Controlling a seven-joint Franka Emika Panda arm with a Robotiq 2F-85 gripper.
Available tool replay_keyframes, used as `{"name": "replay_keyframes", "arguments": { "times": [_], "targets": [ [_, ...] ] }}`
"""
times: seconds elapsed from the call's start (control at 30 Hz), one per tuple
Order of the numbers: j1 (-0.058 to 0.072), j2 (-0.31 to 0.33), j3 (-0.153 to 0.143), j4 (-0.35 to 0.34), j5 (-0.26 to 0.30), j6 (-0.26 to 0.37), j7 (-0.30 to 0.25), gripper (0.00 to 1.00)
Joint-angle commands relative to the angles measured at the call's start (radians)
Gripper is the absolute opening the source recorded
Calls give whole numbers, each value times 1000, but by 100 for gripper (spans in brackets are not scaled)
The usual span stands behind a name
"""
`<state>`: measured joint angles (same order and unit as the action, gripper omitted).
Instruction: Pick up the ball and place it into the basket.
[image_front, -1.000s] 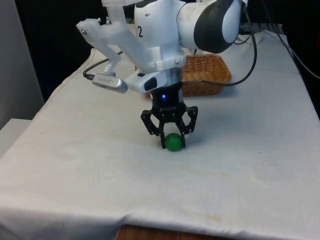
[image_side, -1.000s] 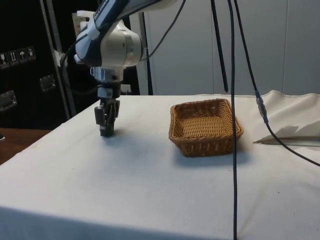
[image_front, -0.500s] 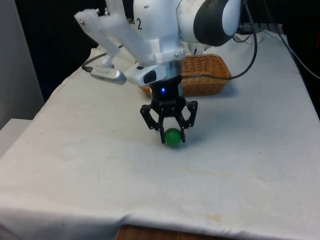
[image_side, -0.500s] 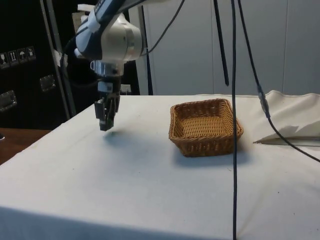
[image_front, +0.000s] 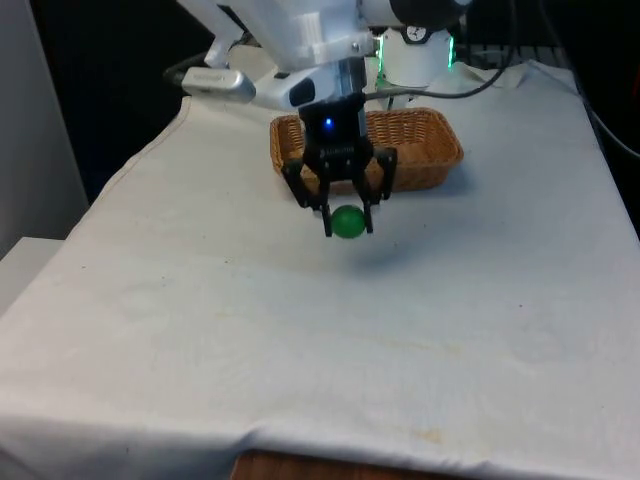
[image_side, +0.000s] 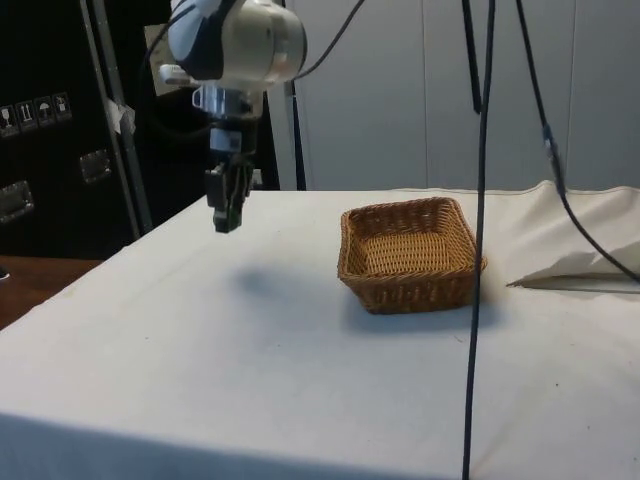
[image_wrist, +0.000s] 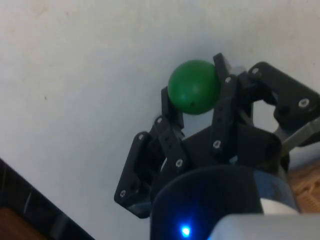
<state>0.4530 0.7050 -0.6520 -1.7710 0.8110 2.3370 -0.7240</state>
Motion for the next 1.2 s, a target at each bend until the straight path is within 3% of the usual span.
{"name": "replay_keyframes", "arguments": {
  "times": [0.0, 0.03, 0.07, 0.1, 0.3, 0.33, 0.37, 0.47, 0.6, 0.63, 0.67, 0.93, 0.97, 1.0, 1.17],
  "targets": [
    [14, -23, -12, -25, -15, 8, 2, 3],
    [17, -47, -14, -45, -32, 9, 2, 3],
    [4, -35, -2, -29, -24, 0, 0, 3],
    [19, -58, -14, -54, -41, 10, 2, 3],
    [25, -127, -17, -109, -91, 14, 5, 3],
    [11, -120, -5, -98, -82, 2, 0, 3],
    [26, -149, -18, -127, -109, 15, 6, 3],
    [29, -184, -21, -153, -135, 15, 6, 3],
    [30, -238, -23, -194, -179, 17, 9, 3],
    [17, -235, -11, -184, -171, 2, 2, 3],
    [30, -249, -23, -202, -189, 17, 10, 3],
    [28, -331, -31, -269, -269, 27, 12, 3],
    [17, -323, -20, -256, -252, 10, 4, 3],
    [28, -338, -32, -275, -277, 28, 12, 3],
    [26, -377, -44, -312, -329, 38, 12, 3]
  ]
}}
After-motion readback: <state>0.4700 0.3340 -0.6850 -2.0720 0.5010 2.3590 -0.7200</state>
